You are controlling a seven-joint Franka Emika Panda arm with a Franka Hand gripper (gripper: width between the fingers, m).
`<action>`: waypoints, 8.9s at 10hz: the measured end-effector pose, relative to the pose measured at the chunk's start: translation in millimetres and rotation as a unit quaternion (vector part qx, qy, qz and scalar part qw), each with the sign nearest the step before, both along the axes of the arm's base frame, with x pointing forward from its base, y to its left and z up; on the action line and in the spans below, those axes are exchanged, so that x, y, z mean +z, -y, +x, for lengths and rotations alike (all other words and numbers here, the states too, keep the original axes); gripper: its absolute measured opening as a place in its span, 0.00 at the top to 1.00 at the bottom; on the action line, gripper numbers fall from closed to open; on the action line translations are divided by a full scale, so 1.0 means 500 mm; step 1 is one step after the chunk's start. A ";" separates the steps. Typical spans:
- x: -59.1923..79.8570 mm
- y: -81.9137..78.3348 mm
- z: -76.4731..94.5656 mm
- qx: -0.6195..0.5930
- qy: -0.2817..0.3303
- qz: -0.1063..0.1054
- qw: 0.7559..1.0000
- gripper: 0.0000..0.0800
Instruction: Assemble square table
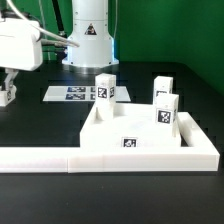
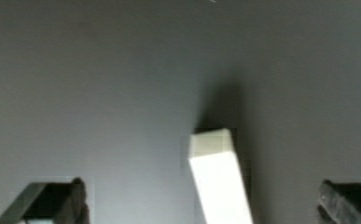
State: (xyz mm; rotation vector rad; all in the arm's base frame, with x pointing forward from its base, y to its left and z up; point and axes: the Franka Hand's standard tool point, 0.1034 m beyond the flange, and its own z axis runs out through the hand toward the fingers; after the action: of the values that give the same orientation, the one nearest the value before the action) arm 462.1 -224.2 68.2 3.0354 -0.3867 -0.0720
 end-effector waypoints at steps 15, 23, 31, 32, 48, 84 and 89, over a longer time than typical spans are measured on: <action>-0.054 0.027 -0.173 0.030 -0.035 0.003 0.999 0.19; -0.074 0.011 -0.199 0.008 -0.127 0.057 0.990 0.19; -0.110 -0.008 -0.245 -0.011 -0.378 0.145 0.914 0.19; -0.117 -0.009 -0.249 -0.011 -0.383 0.144 0.913 0.19; 0.018 -0.122 -0.138 -0.004 -0.369 0.134 0.920 0.64; 0.087 -0.383 0.238 0.089 0.177 -0.004 0.980 0.64; 0.076 -0.409 0.255 0.110 0.254 -0.037 0.960 0.64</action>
Offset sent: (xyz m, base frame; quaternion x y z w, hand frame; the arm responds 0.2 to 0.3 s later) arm -0.0300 0.0000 0.0000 0.0000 0.0000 0.0000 1.0000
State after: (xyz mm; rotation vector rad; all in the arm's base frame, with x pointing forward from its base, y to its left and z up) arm 589.7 -19.9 106.4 2.9614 -0.0710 0.7258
